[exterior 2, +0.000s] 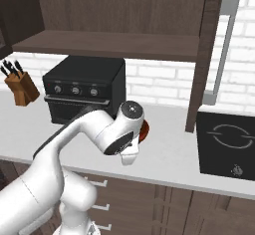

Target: Pick up the bowls on the counter and stack them on top of one another in the open cabinet. Place the smaller bowl on top of the larger bowl.

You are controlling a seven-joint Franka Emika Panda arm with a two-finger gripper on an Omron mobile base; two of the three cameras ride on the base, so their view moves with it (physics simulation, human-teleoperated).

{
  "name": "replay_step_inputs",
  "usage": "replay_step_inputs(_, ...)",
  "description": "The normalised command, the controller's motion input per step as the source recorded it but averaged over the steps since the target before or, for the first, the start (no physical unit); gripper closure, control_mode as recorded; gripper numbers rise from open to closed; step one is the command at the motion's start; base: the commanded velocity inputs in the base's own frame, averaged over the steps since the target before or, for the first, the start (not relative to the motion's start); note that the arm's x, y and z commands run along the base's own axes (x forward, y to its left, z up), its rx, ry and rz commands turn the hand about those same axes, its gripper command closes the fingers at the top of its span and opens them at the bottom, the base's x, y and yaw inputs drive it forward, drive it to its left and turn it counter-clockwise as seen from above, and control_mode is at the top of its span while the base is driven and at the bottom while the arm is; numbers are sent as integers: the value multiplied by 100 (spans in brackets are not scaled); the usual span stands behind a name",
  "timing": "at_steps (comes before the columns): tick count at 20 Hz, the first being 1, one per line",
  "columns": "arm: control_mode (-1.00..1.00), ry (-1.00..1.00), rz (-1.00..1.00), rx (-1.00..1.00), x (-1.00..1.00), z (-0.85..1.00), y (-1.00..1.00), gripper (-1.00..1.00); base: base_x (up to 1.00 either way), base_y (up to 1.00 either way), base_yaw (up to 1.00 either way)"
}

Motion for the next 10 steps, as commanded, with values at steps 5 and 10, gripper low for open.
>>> replay_step_inputs(5, -100, -6, -40, 6, -50, 65, 50, 100, 0, 0, 0)
replay_step_inputs(10, -100, -10, -35, 2, -45, 78, 32, 100, 0, 0, 0)
